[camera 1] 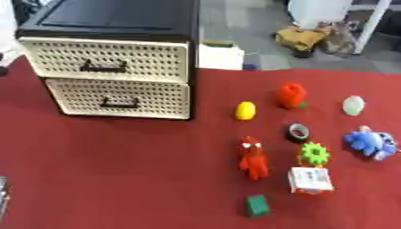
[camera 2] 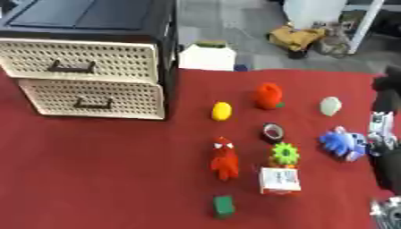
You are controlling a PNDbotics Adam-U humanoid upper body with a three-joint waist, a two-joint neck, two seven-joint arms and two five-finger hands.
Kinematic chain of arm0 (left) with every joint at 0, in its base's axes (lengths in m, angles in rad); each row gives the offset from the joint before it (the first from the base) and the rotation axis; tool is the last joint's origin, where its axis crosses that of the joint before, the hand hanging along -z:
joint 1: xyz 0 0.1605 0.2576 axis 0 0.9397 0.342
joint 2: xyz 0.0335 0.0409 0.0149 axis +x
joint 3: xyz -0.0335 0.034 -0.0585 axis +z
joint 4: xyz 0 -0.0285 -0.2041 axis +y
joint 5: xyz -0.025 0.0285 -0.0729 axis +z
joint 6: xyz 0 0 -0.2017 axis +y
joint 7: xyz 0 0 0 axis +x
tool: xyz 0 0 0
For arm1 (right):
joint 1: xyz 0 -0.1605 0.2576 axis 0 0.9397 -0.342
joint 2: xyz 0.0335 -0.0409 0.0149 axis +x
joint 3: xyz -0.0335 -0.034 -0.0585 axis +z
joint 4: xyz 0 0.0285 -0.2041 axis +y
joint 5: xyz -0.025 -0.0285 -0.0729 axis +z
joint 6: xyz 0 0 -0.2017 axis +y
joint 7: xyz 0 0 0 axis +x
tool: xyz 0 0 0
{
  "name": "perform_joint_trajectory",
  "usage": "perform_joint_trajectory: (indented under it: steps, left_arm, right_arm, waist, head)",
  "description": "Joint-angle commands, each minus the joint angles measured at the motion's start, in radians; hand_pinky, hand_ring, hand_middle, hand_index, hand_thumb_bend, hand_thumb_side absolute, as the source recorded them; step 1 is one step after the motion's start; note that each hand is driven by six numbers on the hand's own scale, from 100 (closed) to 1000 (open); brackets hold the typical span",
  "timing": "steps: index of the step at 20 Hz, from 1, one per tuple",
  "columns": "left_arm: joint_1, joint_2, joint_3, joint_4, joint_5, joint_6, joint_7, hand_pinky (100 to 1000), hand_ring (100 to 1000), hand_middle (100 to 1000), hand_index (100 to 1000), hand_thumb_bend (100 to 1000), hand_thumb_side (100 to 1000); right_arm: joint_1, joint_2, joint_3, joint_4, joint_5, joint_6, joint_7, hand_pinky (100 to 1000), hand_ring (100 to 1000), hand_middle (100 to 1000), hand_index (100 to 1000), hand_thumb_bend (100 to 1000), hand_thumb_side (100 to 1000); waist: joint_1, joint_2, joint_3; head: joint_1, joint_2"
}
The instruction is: Pick up objects from table and place into drawer.
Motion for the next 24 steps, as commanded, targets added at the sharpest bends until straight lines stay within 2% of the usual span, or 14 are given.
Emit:
perform_joint_trajectory:
  steps: [1, 7, 12, 16, 18, 24]
  left_arm:
    - [-0.010, 0.009, 0.007, -0.013, 0.001, -0.001, 0.000, 520, 576, 569, 775, 100, 999]
    - [-0.015, 0.021, 0.007, -0.013, -0.003, 0.001, 0.000, 519, 576, 569, 777, 100, 995]
    - [-0.045, 0.104, 0.007, -0.013, -0.051, 0.050, -0.027, 496, 532, 522, 796, 100, 973]
    - [-0.087, 0.196, -0.014, -0.013, -0.107, 0.106, -0.082, 401, 468, 466, 822, 100, 962]
    - [-0.107, 0.242, -0.048, -0.013, -0.136, 0.135, -0.110, 360, 430, 431, 856, 100, 974]
    - [-0.171, 0.374, -0.170, 0.006, -0.217, 0.216, -0.192, 159, 225, 265, 892, 100, 971]
  right_arm:
    - [-0.008, -0.014, -0.010, -0.016, -0.004, 0.000, 0.001, 698, 694, 650, 820, 100, 874]
    - [-0.008, -0.014, -0.010, -0.016, -0.005, 0.000, 0.001, 698, 695, 650, 820, 100, 875]
    - [-0.004, -0.019, -0.010, -0.016, -0.005, -0.001, 0.001, 698, 696, 650, 820, 100, 875]
    - [0.002, -0.025, -0.010, -0.016, -0.004, 0.001, 0.002, 698, 696, 650, 820, 100, 874]
    - [0.006, -0.031, -0.011, -0.016, -0.002, 0.002, 0.001, 698, 696, 650, 820, 100, 874]
    - [0.012, -0.042, -0.011, -0.016, 0.000, 0.005, 0.000, 699, 697, 650, 820, 100, 873]
  waist:
    - [0.002, -0.020, 0.000]
    - [0.002, -0.020, 0.001]
    - [0.006, -0.025, 0.001]
    - [0.016, -0.029, 0.005]
    - [0.023, -0.032, 0.008]
    - [0.039, -0.039, 0.018]
  head:
    - [0.000, -0.009]
    - [0.001, -0.007]
    - [-0.002, 0.000]
    - [-0.009, 0.007]
    - [-0.014, 0.011]
    - [-0.024, 0.016]
